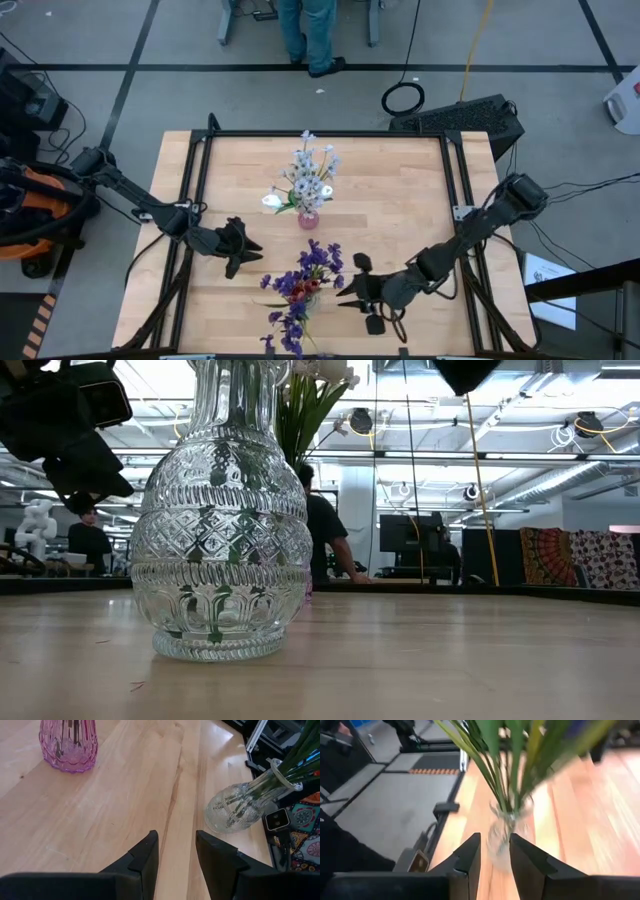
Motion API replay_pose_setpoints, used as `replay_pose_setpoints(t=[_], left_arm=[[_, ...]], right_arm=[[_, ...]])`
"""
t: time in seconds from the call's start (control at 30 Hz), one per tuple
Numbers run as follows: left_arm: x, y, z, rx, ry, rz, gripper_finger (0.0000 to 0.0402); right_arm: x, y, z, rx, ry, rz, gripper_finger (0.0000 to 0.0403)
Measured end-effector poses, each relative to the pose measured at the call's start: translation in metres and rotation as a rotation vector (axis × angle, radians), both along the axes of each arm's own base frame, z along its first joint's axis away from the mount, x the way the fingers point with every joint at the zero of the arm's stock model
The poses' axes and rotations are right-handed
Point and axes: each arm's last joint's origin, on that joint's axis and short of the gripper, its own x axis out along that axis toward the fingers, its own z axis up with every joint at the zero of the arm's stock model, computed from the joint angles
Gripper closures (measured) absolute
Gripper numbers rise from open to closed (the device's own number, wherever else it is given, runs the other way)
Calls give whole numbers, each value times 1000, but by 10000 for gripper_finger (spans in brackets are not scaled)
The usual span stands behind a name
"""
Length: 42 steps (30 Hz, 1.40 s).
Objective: Sort flowers into vase by color
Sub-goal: Return to Home Position
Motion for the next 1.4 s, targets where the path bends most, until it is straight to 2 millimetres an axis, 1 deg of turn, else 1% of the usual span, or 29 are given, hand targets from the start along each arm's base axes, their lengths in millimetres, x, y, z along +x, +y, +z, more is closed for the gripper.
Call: replay_pose_setpoints(t=[0.1, 0.2, 0.33, 0.37, 0.43, 0.53, 0.63, 0.77, 0.87, 0.97, 1.03, 1.1, 1.13, 1.3, 1.4], left_arm=[[0, 0, 0, -16, 3, -5, 265], [0, -2, 1, -48, 10, -44, 265], [1, 1, 1, 48, -12, -52, 265], [2, 3, 1, 76, -17, -48, 265], [4, 7, 1, 143, -27, -48, 265], [9, 19, 1, 238, -32, -39, 265], [14, 35, 0, 313, -25, -33, 265], [19, 56, 5, 374, -49, 1, 265], [17, 66, 14, 416, -111, -1, 265], [11, 74, 23, 465, -163, 6, 265], [5, 78, 27, 477, -183, 32, 265], [-2, 82, 27, 483, -209, 61, 265], [-5, 83, 24, 482, -233, 78, 265], [-23, 87, -4, 427, -343, 149, 265], [-29, 87, -12, 388, -461, 158, 265]], right_arm=[[-11, -5, 5, 23, 76, -35, 314], [-19, -11, 5, 4, 162, -56, 332], [-27, -17, -2, -21, 279, -92, 387], [-28, -18, -5, -37, 304, -93, 394], [-31, -20, -8, -60, 348, -100, 395], [-33, -28, -13, -89, 421, -125, 400], [-32, -41, -17, -130, 487, -157, 401], [-30, -66, -24, -179, 614, -186, 402], [-33, -84, -23, -231, 679, -191, 402], [-40, -104, -21, -236, 681, -193, 402], [-50, -120, -21, -217, 665, -228, 403], [-64, -135, -21, -187, 631, -273, 403], [-71, -142, -21, -170, 610, -295, 403], [-105, -166, -25, -70, 481, -388, 403], [-120, -175, -28, -29, 403, -448, 403]])
